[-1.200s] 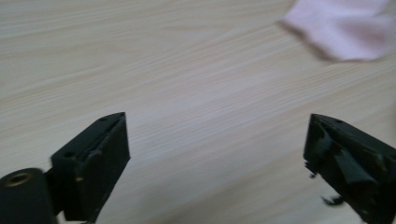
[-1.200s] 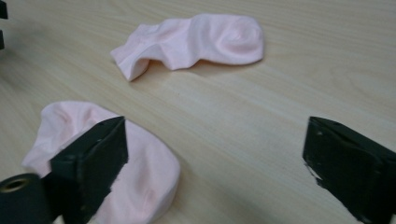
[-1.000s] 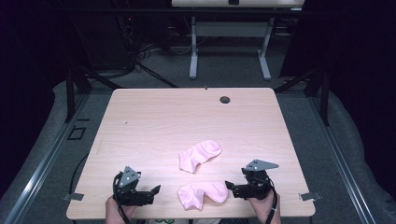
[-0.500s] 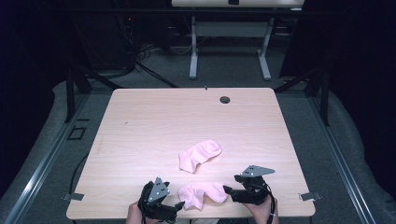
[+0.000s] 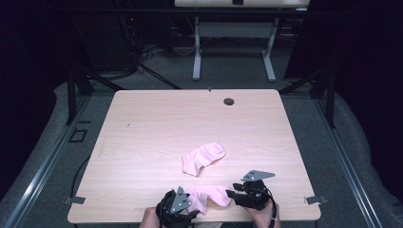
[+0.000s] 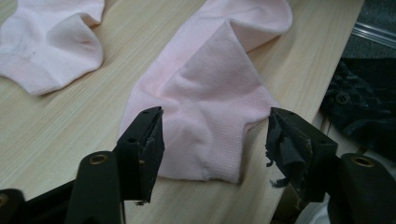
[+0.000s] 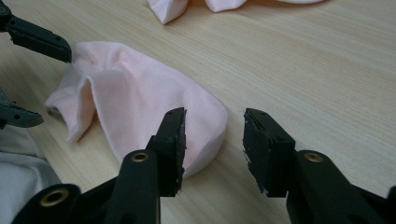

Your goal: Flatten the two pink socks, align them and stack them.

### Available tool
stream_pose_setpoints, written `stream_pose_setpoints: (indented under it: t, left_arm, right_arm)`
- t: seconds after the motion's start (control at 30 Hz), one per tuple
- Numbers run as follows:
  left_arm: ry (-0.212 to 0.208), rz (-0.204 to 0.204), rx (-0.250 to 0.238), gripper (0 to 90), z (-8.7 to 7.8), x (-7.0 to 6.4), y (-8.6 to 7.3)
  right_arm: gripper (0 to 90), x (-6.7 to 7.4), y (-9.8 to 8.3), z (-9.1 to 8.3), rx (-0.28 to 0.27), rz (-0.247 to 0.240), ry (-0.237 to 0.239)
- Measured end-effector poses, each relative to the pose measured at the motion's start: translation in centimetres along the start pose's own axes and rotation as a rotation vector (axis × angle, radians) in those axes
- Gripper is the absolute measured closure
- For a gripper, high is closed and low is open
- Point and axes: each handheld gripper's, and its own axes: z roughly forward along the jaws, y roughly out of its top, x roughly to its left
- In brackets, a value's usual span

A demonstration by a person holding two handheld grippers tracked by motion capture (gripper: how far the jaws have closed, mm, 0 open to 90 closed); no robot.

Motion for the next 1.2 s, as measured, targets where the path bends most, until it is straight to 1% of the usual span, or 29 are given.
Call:
stream_pose_setpoints:
  t: [0.03,0.13,0.17,0.2,0.23,0.27,0.33,0.37,0.4,0.47,0.53,0.57,0.6,0.63,0.67,0.7,0.73,0.77,0.83,0.87,0.9,0.93,0.97,1.0,1.03,1.1,1.13,1.17,1.2]
  left_arm:
    - [-0.009,0.003,0.009,40.3,0.2,0.0,0.0]
    - [-0.02,-0.004,0.05,48.9,0.6,0.1,-0.1]
    - [-0.022,-0.01,0.045,51.5,0.6,0.2,-0.2]
    - [-0.024,-0.013,0.048,57.0,0.6,0.3,-0.2]
    - [-0.022,-0.014,0.05,57.0,0.6,0.4,-0.2]
    - [-0.024,-0.015,0.052,60.0,0.5,0.5,-0.1]
    - [-0.033,-0.018,0.052,69.6,0.5,0.6,-0.1]
    - [-0.035,-0.019,0.049,72.8,0.5,0.7,-0.1]
    - [-0.036,-0.019,0.047,78.0,0.5,0.7,-0.1]
    - [-0.045,-0.03,0.038,82.1,0.5,0.8,-0.2]
    - [-0.052,-0.034,0.029,83.4,0.4,0.9,-0.3]
    - [-0.055,-0.038,0.023,83.5,0.4,0.9,-0.3]
    - [-0.064,-0.04,0.019,83.5,0.2,1.0,-0.4]
    - [-0.066,-0.043,0.014,83.5,0.1,0.9,-0.4]
    - [-0.069,-0.04,0.008,83.5,-0.1,0.9,-0.3]
    - [-0.073,-0.041,0.001,83.5,-0.2,0.8,-0.2]
    - [-0.075,-0.043,-0.009,83.4,-0.3,0.7,-0.1]
    - [-0.084,-0.046,-0.011,83.4,-0.5,0.7,0.0]
    - [-0.094,-0.044,-0.018,83.3,-0.6,0.5,0.3]
    - [-0.104,-0.048,-0.024,83.2,-0.6,0.4,0.5]
    - [-0.112,-0.049,-0.024,83.2,-0.5,0.4,0.7]
    - [-0.117,-0.05,-0.025,83.1,-0.4,0.3,0.8]
    - [-0.122,-0.052,-0.025,83.0,-0.3,0.2,1.0]
    - [-0.129,-0.055,-0.024,82.7,-0.1,0.1,1.1]
    - [-0.136,-0.056,-0.026,82.7,0.1,0.1,1.3]
    - [-0.153,-0.065,-0.023,82.4,0.7,-0.1,1.7]
    - [-0.161,-0.07,-0.025,81.4,1.0,-0.1,1.8]
    - [-0.17,-0.076,-0.018,81.4,1.3,0.0,2.0]
    - [-0.172,-0.083,-0.011,80.0,1.6,0.1,2.1]
  right_arm:
    - [60.6,0.0,-0.1,0.2,-0.006,0.001,-0.005]
    - [66.7,0.1,-0.3,0.5,0.013,0.003,-0.009]
    - [68.9,0.1,-0.3,0.5,0.02,0.003,-0.012]
    - [73.6,0.1,-0.4,0.7,0.027,0.003,-0.005]
    - [73.6,0.1,-0.4,0.7,0.027,0.003,-0.005]
    - [76.0,0.2,-0.5,0.9,0.02,0.008,-0.004]
    - [83.2,0.2,-0.6,1.0,0.026,0.006,-0.003]
    - [86.0,0.2,-0.5,1.1,0.025,0.007,-0.007]
    - [87.7,0.2,-0.5,1.1,0.023,0.005,-0.008]
    - [88.1,0.2,-0.3,1.0,0.006,0.002,-0.017]
    - [88.2,0.2,0.2,0.7,-0.018,0.004,-0.023]
    - [88.3,0.0,0.9,0.3,-0.037,-0.01,-0.036]
    - [88.3,-0.1,1.4,0.1,-0.05,-0.013,-0.047]
    - [88.3,-0.2,1.9,-0.1,-0.063,-0.018,-0.047]
    - [88.3,-0.2,1.9,-0.1,-0.063,-0.018,-0.047]
    - [88.3,-0.3,2.4,-0.2,-0.067,-0.028,-0.053]
    - [88.3,-0.4,3.6,-0.1,-0.08,-0.05,-0.051]
    - [88.3,-0.4,3.6,-0.1,-0.08,-0.05,-0.051]
    - [88.3,-0.2,4.9,0.2,-0.077,-0.09,-0.051]
    - [88.2,0.1,6.2,0.8,-0.076,-0.128,-0.038]
    - [88.2,0.1,6.2,0.8,-0.076,-0.128,-0.038]
    - [88.2,0.3,6.9,1.2,-0.073,-0.148,-0.03]
    - [88.1,0.4,7.5,1.7,-0.066,-0.175,-0.021]
    - [88.1,0.8,8.7,2.7,-0.062,-0.213,-0.001]
    - [88.1,0.8,8.7,2.7,-0.062,-0.213,-0.001]
    - [87.9,1.2,9.9,3.9,-0.046,-0.242,0.021]
    - [85.5,1.5,10.8,5.2,-0.029,-0.268,0.052]
    - [85.5,1.5,10.8,5.2,-0.029,-0.268,0.052]
    - [82.2,1.5,11.0,5.9,-0.015,-0.274,0.059]
